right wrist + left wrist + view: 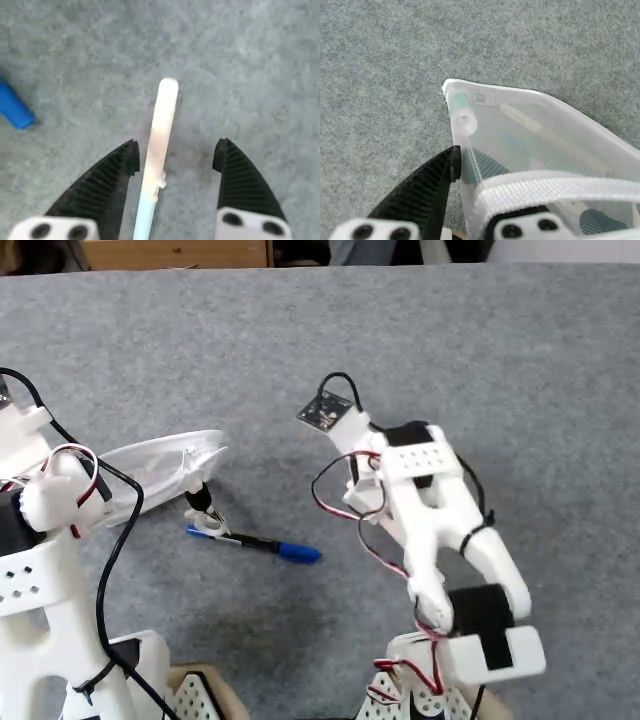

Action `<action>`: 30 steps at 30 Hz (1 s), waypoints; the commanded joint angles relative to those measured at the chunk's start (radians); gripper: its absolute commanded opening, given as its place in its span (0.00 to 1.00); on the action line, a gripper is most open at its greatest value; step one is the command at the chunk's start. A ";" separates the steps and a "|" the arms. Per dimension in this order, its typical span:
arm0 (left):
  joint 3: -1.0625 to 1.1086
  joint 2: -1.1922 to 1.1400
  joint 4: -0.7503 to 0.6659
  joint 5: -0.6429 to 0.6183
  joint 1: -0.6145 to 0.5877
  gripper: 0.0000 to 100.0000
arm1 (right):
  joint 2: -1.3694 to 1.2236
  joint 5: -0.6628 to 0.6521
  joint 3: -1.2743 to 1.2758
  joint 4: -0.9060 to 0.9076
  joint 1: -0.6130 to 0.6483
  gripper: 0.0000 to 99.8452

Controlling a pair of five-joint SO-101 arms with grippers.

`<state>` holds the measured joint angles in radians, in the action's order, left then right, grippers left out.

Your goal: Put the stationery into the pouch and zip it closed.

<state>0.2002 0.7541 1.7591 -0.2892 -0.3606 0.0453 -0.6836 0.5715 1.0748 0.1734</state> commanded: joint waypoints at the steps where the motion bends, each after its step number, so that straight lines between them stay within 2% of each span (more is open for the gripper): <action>1: -0.013 0.015 -0.003 0.008 0.012 0.03 | -0.036 0.009 -0.045 -0.052 0.025 0.25; 14: -0.015 0.015 -0.011 0.008 0.012 0.03 | -0.288 0.011 -0.177 -0.094 0.026 0.25; 22: -0.015 0.015 -0.011 0.008 0.012 0.03 | -0.326 0.011 -0.225 -0.091 0.026 0.01; 30: -0.013 0.015 -0.011 0.008 0.012 0.03 | -0.271 0.011 -0.246 -0.011 0.021 0.01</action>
<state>0.2002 0.7541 1.7591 -0.2892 -0.3606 -0.2785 -0.6790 0.3460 1.0180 0.1765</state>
